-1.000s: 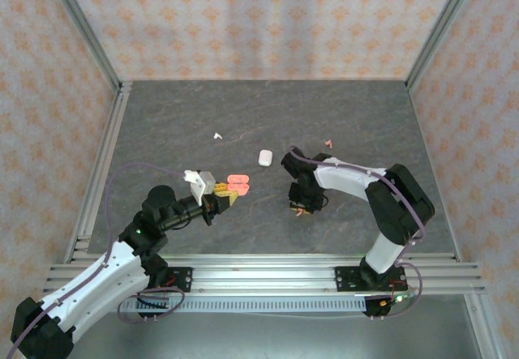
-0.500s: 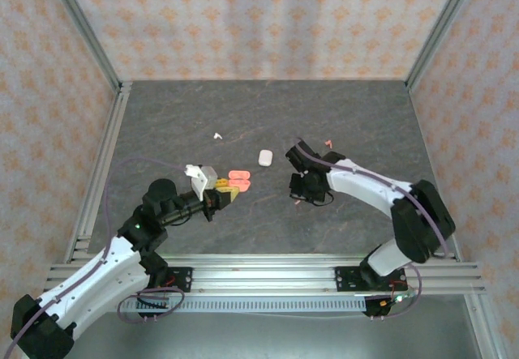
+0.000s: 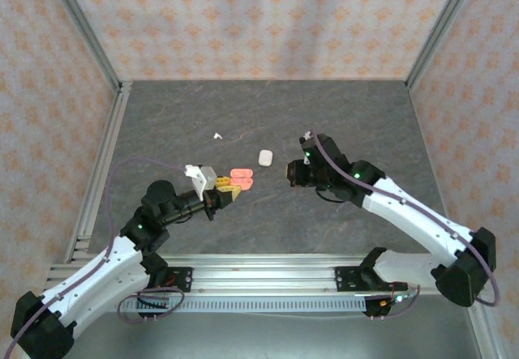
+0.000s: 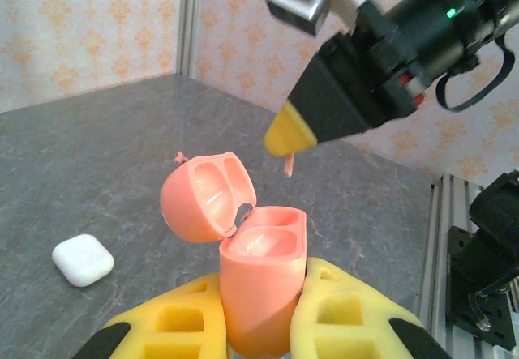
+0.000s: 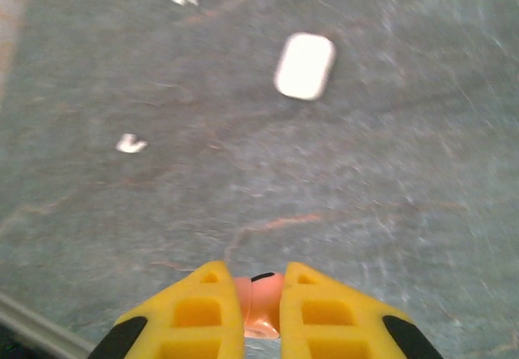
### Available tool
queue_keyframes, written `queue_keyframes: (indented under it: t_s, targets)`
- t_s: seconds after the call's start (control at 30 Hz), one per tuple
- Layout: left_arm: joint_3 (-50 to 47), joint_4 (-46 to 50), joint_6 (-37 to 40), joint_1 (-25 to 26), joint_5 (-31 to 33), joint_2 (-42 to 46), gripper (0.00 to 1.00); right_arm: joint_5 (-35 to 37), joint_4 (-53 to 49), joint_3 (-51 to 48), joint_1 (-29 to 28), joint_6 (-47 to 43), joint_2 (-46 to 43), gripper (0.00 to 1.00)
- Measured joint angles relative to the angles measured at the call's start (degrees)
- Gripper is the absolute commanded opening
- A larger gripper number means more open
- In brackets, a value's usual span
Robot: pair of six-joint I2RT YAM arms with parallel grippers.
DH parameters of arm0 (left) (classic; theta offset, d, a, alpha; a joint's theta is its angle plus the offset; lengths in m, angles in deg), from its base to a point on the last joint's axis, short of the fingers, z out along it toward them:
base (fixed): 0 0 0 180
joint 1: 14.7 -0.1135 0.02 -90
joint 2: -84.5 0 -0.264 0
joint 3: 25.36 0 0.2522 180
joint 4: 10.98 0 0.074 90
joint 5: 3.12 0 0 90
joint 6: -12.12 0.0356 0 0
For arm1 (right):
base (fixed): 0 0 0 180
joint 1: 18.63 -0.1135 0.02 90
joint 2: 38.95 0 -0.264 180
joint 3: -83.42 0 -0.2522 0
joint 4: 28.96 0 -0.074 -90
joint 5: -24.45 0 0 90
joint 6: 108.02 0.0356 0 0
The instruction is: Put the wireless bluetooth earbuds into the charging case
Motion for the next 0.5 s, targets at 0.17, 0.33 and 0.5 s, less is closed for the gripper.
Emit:
queue_keyframes:
  t_s: [0.17, 0.33, 0.5]
  targets:
    - [3.23, 0.02, 0.00, 0.00, -2.73, -2.34, 0.00, -0.02, 6.56, 0.02, -5.11, -3.98, -4.39, 0.01]
    - [7.02, 0.02, -0.07, 0.00, -6.38, -4.61, 0.00, -0.22, 11.52, 0.17, -8.94, -8.63, -5.16, 0.00]
    - [7.91, 0.02, -0.17, 0.00, -8.68, -5.27, 0.00, -0.46, 13.11, 0.98, -10.91, -13.03, -5.16, 0.00]
